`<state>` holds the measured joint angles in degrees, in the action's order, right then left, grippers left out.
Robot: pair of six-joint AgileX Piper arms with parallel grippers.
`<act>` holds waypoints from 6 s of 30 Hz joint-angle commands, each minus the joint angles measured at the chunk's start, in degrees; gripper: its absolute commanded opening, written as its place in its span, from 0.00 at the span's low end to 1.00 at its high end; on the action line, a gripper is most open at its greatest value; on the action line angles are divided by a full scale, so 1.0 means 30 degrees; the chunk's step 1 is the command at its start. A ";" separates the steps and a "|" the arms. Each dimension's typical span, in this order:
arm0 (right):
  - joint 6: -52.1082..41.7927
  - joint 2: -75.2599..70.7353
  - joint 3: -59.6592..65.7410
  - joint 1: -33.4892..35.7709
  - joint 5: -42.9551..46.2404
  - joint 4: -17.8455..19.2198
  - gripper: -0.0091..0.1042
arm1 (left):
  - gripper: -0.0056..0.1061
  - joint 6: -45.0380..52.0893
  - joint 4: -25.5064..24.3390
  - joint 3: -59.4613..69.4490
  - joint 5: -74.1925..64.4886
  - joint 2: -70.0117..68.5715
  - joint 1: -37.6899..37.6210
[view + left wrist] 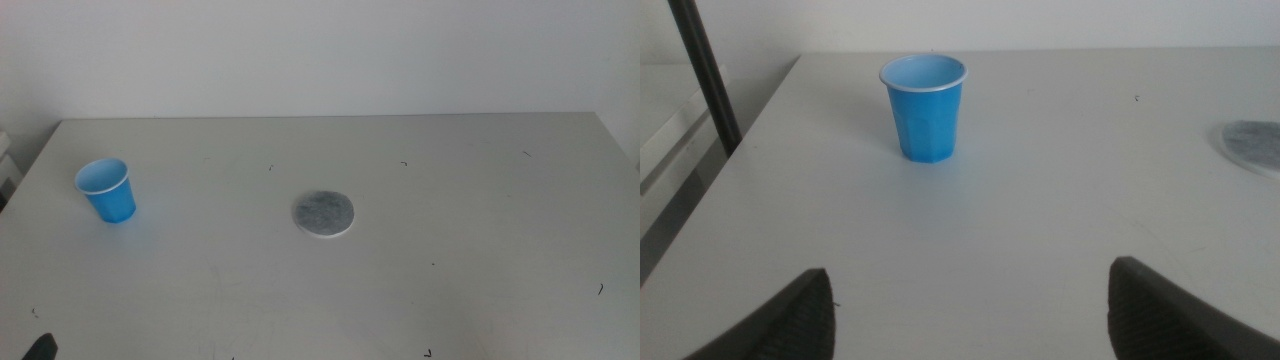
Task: Place an empty cup on a cup mat.
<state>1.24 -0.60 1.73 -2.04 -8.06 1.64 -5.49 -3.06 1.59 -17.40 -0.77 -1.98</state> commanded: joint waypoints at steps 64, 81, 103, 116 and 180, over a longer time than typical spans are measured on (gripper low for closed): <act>-0.0097 -0.0513 -0.0162 -0.0020 0.1429 0.0265 0.91 | 0.99 0.1831 -0.0824 -3.5128 -1.4978 3.1371 0.2458; -0.0097 -0.0513 -0.0162 -0.0020 0.1429 0.0265 0.91 | 0.99 0.3721 0.0355 -3.5128 -1.5461 3.6866 0.2638; -0.0097 -0.0513 -0.0162 -0.0020 0.1429 0.0265 0.91 | 0.34 0.3839 0.1778 -3.5128 -1.2981 4.0958 0.2895; -0.0097 -0.0513 -0.0162 -0.0020 0.1429 0.0265 0.91 | 0.05 0.3863 0.1872 -3.5155 -1.4301 3.9013 0.2735; -0.0097 -0.0513 -0.0162 -0.0020 0.1429 0.0265 0.91 | 0.53 0.1294 0.3725 -3.9574 -1.3960 4.2953 -0.8302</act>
<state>1.24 -0.60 1.73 -2.04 -8.06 1.64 -1.20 7.18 -115.37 -60.80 131.90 -26.91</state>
